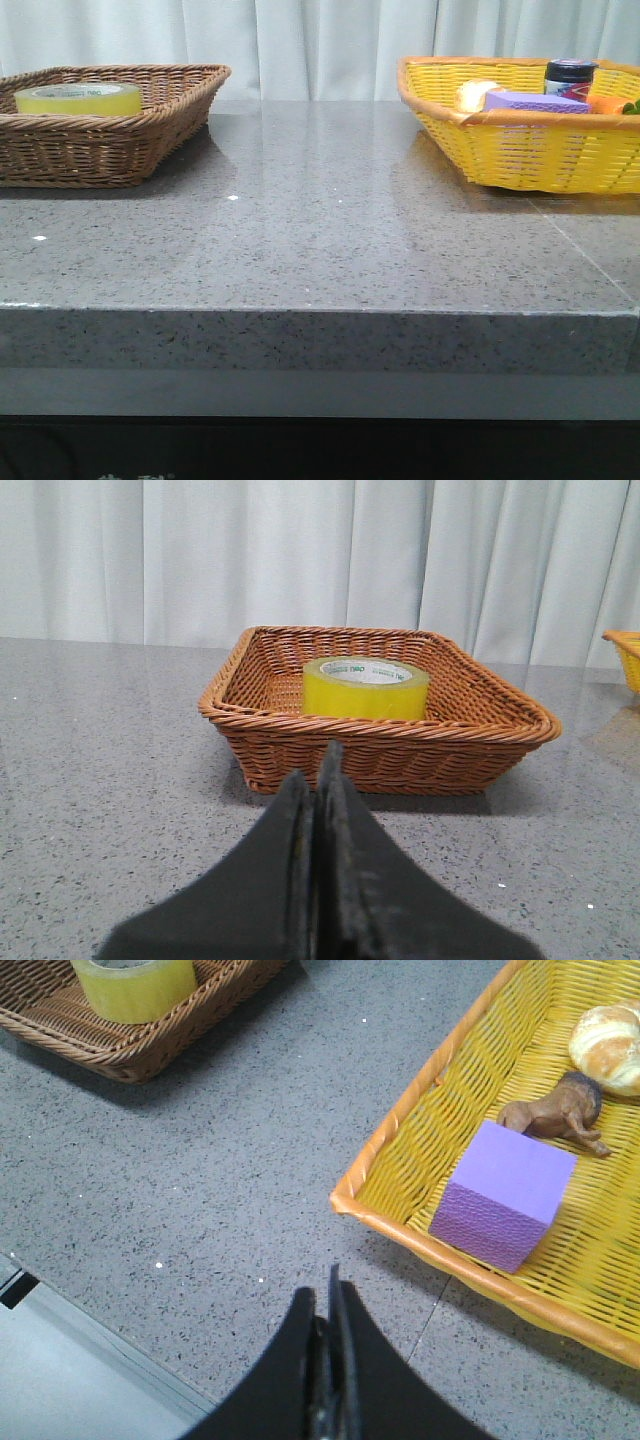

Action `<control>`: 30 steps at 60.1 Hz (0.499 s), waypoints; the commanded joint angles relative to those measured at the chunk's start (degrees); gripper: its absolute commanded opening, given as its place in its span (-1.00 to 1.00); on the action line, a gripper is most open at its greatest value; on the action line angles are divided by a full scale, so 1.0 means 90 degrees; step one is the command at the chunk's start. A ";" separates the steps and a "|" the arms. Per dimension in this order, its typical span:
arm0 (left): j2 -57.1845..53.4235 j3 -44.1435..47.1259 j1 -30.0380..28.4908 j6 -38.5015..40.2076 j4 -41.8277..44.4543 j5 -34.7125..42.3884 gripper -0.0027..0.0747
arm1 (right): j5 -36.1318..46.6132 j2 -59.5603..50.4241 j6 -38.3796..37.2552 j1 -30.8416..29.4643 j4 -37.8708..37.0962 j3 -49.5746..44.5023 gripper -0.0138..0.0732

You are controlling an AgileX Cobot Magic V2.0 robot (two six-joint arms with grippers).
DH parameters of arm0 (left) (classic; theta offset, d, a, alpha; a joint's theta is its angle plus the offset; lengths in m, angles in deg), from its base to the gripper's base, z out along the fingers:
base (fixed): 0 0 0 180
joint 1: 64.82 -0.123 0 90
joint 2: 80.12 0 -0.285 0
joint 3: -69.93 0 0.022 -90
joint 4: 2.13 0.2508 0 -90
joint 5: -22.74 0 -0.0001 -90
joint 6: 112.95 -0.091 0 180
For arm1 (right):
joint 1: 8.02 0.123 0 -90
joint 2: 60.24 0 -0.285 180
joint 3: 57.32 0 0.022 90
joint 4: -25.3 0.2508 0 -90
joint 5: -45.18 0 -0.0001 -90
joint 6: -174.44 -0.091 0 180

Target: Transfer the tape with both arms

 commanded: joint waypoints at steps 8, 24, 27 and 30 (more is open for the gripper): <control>-0.0104 0.0041 -0.0012 0.0076 -0.0021 0.0513 -0.98 | 0.0432 -0.0003 0.0026 -0.0044 0.0042 0.0155 -0.84; -0.0104 0.0041 -0.0012 0.0076 -0.0021 0.0513 -0.98 | 0.0432 -0.0003 0.0026 -0.0044 0.0042 0.0155 -0.84; -0.0104 0.0041 -0.0012 0.0076 -0.0021 0.0513 -0.98 | 0.0439 -0.0003 0.0026 -0.0044 0.0042 0.0155 -0.84; -0.0104 0.0041 -0.0012 0.0076 -0.0021 0.0513 -0.98 | 0.0431 -0.0003 0.0026 -0.0044 0.0042 0.0124 -0.84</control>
